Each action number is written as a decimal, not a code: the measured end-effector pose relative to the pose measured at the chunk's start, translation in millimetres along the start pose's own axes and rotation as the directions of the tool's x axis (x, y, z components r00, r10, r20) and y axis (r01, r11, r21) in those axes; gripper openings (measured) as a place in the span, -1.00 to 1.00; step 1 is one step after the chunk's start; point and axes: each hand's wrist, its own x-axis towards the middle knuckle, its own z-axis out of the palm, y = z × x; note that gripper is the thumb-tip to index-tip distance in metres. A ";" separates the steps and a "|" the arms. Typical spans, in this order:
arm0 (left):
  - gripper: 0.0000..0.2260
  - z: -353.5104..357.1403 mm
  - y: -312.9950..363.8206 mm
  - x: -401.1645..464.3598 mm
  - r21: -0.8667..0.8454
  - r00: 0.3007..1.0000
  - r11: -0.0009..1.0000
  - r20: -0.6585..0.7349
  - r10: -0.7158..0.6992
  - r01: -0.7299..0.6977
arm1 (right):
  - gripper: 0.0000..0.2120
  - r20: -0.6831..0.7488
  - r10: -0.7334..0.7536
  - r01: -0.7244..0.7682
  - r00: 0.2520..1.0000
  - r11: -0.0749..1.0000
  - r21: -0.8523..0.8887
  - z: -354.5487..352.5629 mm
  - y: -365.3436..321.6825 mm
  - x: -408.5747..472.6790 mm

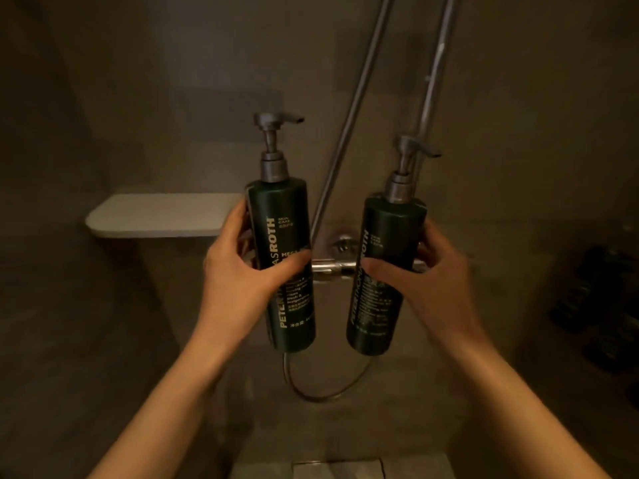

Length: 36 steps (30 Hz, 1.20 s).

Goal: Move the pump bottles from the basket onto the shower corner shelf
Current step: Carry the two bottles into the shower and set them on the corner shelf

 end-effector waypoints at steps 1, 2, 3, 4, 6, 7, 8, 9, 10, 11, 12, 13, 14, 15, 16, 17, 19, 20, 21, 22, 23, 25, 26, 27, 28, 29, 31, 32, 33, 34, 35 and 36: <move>-0.29 -3.0 3.3 4.4 0.029 0.999 1.000 -0.054 0.011 -0.010 | -0.43 0.046 -0.017 0.016 0.999 0.999 0.034 1.3 -0.8 15.3; -0.33 -7.1 6.6 8.6 0.063 0.994 0.998 -0.110 0.026 -0.019 | -0.43 0.086 -0.038 0.032 0.996 0.997 0.066 3.8 -2.3 30.2; -0.35 -11.9 10.3 12.4 0.099 0.986 0.995 -0.164 0.042 -0.026 | -0.43 0.124 -0.066 0.054 0.990 0.994 0.096 8.2 -4.6 44.2; -0.32 -17.5 14.1 16.2 0.130 0.976 0.991 -0.210 0.054 -0.027 | -0.43 0.161 -0.098 0.078 0.982 0.989 0.124 14.2 -7.4 56.4; -0.27 -30.7 21.2 25.7 0.181 0.957 0.983 -0.281 0.069 -0.018 | -0.42 0.228 -0.153 0.112 0.962 0.977 0.183 29.4 -14.2 76.3; -0.26 -38.2 25.3 31.6 0.210 0.948 0.978 -0.309 0.081 -0.015 | -0.42 0.258 -0.177 0.123 0.950 0.970 0.211 37.0 -18.8 84.5; -0.25 -45.9 29.1 38.1 0.237 0.938 0.971 -0.331 0.097 -0.017 | -0.43 0.282 -0.196 0.131 0.939 0.963 0.233 44.8 -24.6 91.5; -0.25 -53.6 32.6 45.2 0.260 0.930 0.965 -0.348 0.118 -0.025 | -0.45 0.304 -0.212 0.136 0.929 0.958 0.252 52.4 -31.0 97.9; -0.25 -61.8 35.6 52.8 0.282 0.922 0.959 -0.359 0.142 -0.037 | -0.47 0.323 -0.232 0.144 0.918 0.951 0.274 60.2 -37.0 104.1; -0.25 -70.2 38.0 61.0 0.304 0.916 0.952 -0.367 0.164 -0.048 | -0.49 0.337 -0.255 0.155 0.906 0.942 0.296 68.0 -42.3 110.6; -0.24 -78.6 40.1 69.3 0.320 0.910 0.946 -0.374 0.179 -0.054 | -0.51 0.347 -0.277 0.166 0.896 0.934 0.316 76.0 -47.5 116.6; -0.24 -87.1 41.6 77.3 0.332 0.904 0.942 -0.383 0.191 -0.059 | -0.51 0.352 -0.297 0.177 0.888 0.926 0.334 84.0 -52.7 121.9; -0.24 -95.9 41.8 85.3 0.341 0.897 0.938 -0.392 0.204 -0.064 | -0.51 0.357 -0.317 0.190 0.878 0.918 0.349 92.4 -57.6 126.7; -0.24 -104.4 40.5 93.0 0.348 0.890 0.935 -0.401 0.216 -0.070 | -0.52 0.364 -0.336 0.203 0.868 0.912 0.358 101.0 -61.5 130.8; -0.24 -112.7 37.8 100.6 0.353 0.885 0.933 -0.408 0.223 -0.072 | -0.52 0.372 -0.348 0.211 0.860 0.908 0.362 109.5 -64.5 134.5; -0.24 -119.8 33.6 108.1 0.355 0.882 0.932 -0.415 0.226 -0.072 | -0.52 0.379 -0.353 0.211 0.855 0.906 0.368 117.9 -66.9 138.0; -0.24 -131.1 21.1 121.2 0.360 0.874 0.931 -0.429 0.227 -0.065 | -0.54 0.387 -0.354 0.204 0.851 0.903 0.377 133.8 -68.8 144.1; -0.24 -135.4 12.8 126.7 0.359 0.873 0.931 -0.434 0.224 -0.061 | -0.54 0.392 -0.353 0.201 0.849 0.904 0.378 141.3 -68.6 146.4; -0.24 -138.8 3.6 131.3 0.354 0.874 0.934 -0.435 0.216 -0.054 | -0.54 0.398 -0.349 0.195 0.848 0.905 0.378 147.7 -68.0 148.6; -0.24 -141.4 -5.9 135.2 0.347 0.877 0.937 -0.435 0.203 -0.045 | -0.54 0.401 -0.342 0.187 0.850 0.907 0.376 153.8 -66.8 150.4; -0.24 -143.8 -15.1 138.3 0.338 0.880 0.940 -0.434 0.190 -0.036 | -0.54 0.402 -0.333 0.180 0.853 0.911 0.372 159.0 -65.1 152.4; -0.24 -148.0 -29.5 143.3 0.315 0.882 0.949 -0.440 0.168 -0.024 | -0.53 0.405 -0.308 0.167 0.861 0.923 0.347 168.5 -62.1 156.7; -0.24 -150.4 -34.2 145.4 0.305 0.882 0.952 -0.444 0.161 -0.021 | -0.52 0.404 -0.296 0.161 0.866 0.928 0.335 172.4 -61.3 159.0; -0.24 -152.5 -37.6 147.4 0.298 0.881 0.954 -0.447 0.158 -0.020 | -0.51 0.399 -0.285 0.156 0.871 0.932 0.326 176.0 -60.7 161.7; -0.24 -154.2 -40.2 148.5 0.296 0.880 0.955 -0.447 0.158 -0.021 | -0.51 0.393 -0.278 0.153 0.876 0.935 0.321 179.1 -60.4 164.6; -0.23 -155.1 -42.3 148.8 0.299 0.881 0.954 -0.445 0.162 -0.024 | -0.51 0.390 -0.274 0.150 0.879 0.935 0.320 181.7 -60.7 167.2; -0.22 -154.2 -46.4 145.6 0.310 0.878 0.950 -0.446 0.171 -0.027 | -0.51 0.383 -0.279 0.153 0.880 0.932 0.328 186.6 -61.5 172.3; -0.20 -152.0 -49.0 142.5 0.324 0.877 0.946 -0.446 0.179 -0.028 | -0.51 0.381 -0.286 0.159 0.879 0.930 0.332 189.2 -62.2 174.3; -0.19 -149.3 -52.2 138.6 0.346 0.875 0.938 -0.445 0.192 -0.030 | -0.52 0.382 -0.293 0.166 0.876 0.929 0.331 191.8 -63.0 175.3; -0.18 -146.4 -55.6 134.5 0.374 0.871 0.927 -0.445 0.208 -0.030 | -0.52 0.383 -0.297 0.173 0.875 0.930 0.325 195.2 -63.7 175.8; -0.17 -143.9 -59.3 130.8 0.401 0.864 0.916 -0.451 0.222 -0.026 | -0.51 0.379 -0.294 0.177 0.877 0.933 0.314 199.2 -63.9 175.7; -0.16 -142.1 -63.2 127.6 0.421 0.856 0.907 -0.462 0.231 -0.017 | -0.49 0.369 -0.288 0.179 0.884 0.937 0.301 203.5 -63.3 175.3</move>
